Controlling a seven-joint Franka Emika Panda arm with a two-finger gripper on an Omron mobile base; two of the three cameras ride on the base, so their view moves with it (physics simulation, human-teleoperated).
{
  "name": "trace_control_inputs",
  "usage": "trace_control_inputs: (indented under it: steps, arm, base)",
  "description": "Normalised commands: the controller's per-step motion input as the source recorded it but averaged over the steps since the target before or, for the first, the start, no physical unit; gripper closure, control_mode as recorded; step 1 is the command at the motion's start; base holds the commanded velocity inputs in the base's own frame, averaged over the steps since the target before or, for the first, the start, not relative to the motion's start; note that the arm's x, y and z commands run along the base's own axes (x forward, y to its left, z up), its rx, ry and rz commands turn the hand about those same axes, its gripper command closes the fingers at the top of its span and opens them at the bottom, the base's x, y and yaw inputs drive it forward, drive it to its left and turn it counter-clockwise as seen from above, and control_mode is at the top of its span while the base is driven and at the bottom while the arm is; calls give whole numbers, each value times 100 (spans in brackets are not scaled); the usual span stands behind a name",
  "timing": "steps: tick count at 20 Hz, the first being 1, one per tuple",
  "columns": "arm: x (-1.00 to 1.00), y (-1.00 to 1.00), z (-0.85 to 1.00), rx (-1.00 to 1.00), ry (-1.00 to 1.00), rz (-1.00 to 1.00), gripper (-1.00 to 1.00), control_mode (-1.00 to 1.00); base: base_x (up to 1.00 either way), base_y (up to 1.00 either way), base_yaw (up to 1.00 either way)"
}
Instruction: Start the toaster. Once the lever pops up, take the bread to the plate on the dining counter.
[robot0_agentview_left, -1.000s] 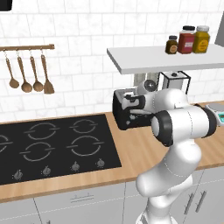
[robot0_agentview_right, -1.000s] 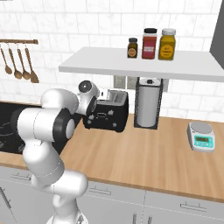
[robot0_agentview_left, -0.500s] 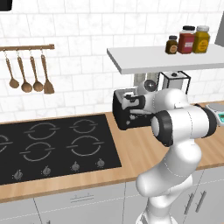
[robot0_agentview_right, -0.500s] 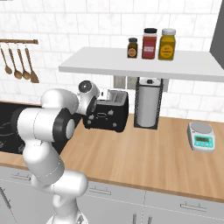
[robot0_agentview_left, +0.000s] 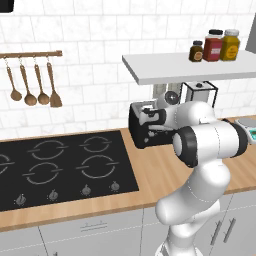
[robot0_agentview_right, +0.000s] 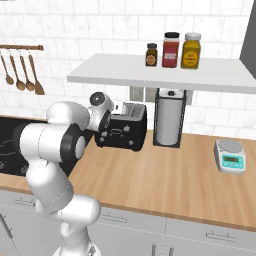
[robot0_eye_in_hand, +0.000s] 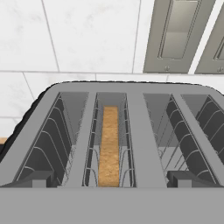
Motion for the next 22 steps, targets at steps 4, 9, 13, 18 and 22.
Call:
trace_control_inputs:
  steps: [4,9,13,18,22]
  arm:
    - [0,0,0,0,0,0,-100,-100]
    - [0,0,0,0,0,0,-100,-100]
    - [0,0,0,0,0,0,-100,-100]
    - [0,0,0,0,0,0,-100,-100]
    - [0,0,0,0,0,0,-100,-100]
  base:
    - [0,0,0]
    - [0,0,0]
    - [0,0,0]
    - [0,0,0]
    - [0,0,0]
